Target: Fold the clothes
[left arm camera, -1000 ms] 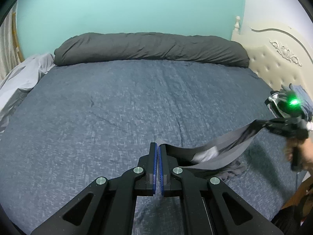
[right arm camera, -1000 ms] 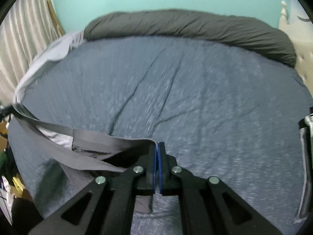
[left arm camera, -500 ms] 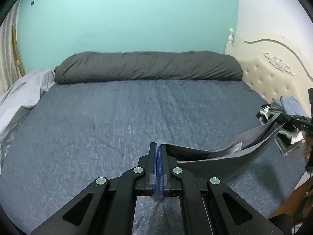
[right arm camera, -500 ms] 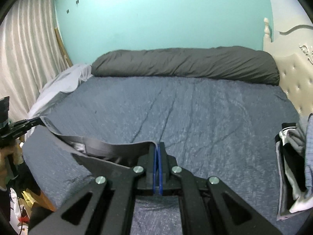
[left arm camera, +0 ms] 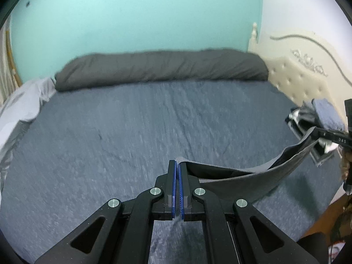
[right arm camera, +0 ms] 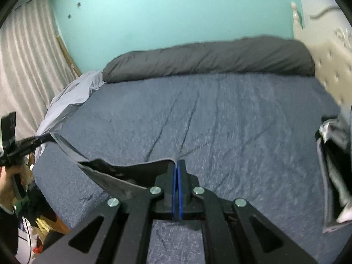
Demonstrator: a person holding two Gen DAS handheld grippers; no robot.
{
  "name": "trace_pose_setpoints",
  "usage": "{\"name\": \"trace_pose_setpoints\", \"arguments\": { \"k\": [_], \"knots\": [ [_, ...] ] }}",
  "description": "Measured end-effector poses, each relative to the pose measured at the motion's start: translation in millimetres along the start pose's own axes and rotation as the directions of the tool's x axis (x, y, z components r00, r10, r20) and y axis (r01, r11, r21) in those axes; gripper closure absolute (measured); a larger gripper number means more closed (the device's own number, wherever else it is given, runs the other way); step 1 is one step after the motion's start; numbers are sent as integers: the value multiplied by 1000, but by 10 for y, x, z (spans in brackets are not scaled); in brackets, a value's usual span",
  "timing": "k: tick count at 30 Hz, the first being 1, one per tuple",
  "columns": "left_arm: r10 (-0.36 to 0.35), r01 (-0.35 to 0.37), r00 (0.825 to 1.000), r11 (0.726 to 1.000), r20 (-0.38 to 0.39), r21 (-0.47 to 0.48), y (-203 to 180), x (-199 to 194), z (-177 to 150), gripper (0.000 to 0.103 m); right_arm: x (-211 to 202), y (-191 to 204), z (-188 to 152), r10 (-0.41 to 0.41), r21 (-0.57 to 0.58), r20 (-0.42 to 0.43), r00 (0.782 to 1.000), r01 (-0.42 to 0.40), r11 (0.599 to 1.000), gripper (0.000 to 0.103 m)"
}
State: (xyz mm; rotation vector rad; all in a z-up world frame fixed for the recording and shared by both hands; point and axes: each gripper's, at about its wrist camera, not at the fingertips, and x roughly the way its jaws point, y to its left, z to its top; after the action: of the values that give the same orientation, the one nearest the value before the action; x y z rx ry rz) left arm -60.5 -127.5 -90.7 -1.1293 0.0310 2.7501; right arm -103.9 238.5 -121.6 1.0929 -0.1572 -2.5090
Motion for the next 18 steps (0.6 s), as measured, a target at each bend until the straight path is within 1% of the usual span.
{"name": "trace_pose_setpoints", "arguments": {
  "k": [4, 8, 10, 14, 18],
  "knots": [
    [-5, 3, 997, 999, -79, -33, 81, 485, -204, 101, 456, -211, -210, 3, 76, -52, 999, 1, 997, 102],
    [-23, 12, 989, 997, -149, -72, 160, 994, -412, 101, 930, -498, -434, -1, 177, -92, 996, 17, 984, 102],
    [-30, 16, 984, 996, -178, -84, 163, 1223, -484, 101, 1146, -605, -534, -3, 209, -112, 994, 27, 978, 102],
    [-34, 16, 974, 996, -224, -85, 154, 1658, -598, 101, 1520, -715, -703, -16, 222, -153, 988, 51, 974, 102],
    [-33, 11, 968, 996, -250, -89, 187, 2026, -659, 101, 1793, -839, -819, -33, 246, -173, 984, 76, 966, 102]
  ]
}}
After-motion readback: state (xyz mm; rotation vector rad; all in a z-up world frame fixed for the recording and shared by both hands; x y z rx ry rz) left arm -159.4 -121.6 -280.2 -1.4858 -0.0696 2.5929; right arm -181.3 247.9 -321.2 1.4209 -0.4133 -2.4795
